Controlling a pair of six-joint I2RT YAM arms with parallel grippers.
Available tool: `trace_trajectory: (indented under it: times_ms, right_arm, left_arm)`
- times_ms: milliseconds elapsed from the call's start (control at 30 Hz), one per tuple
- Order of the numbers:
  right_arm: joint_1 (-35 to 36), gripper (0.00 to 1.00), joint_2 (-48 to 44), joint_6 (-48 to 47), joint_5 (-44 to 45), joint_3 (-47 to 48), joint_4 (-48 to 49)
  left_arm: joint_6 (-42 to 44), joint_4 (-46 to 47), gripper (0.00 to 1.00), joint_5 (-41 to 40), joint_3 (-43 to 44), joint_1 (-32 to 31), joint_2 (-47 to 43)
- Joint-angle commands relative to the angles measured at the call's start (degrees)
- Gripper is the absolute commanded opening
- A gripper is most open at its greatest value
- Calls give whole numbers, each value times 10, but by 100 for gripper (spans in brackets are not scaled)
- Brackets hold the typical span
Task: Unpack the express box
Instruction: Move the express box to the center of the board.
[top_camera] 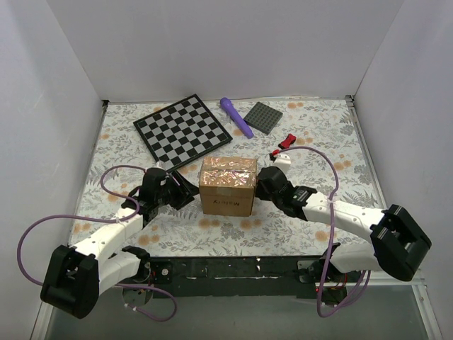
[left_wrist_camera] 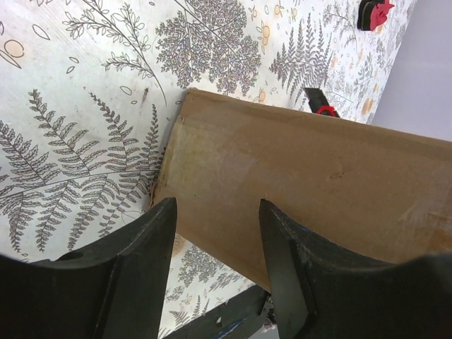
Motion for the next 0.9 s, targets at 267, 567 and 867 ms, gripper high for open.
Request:
trace_trajectory:
  times_ms: [267, 567, 867]
  right_arm:
    - [45, 1, -18, 23, -12, 21, -1]
    - [74, 1, 3, 34, 0, 48, -12]
    - [32, 1, -142, -25, 144, 69, -114]
  left_arm:
    - [30, -21, 53, -31, 50, -5, 5]
    - [37, -54, 55, -66, 75, -1, 8]
    - [49, -155, 67, -197, 156, 35, -34]
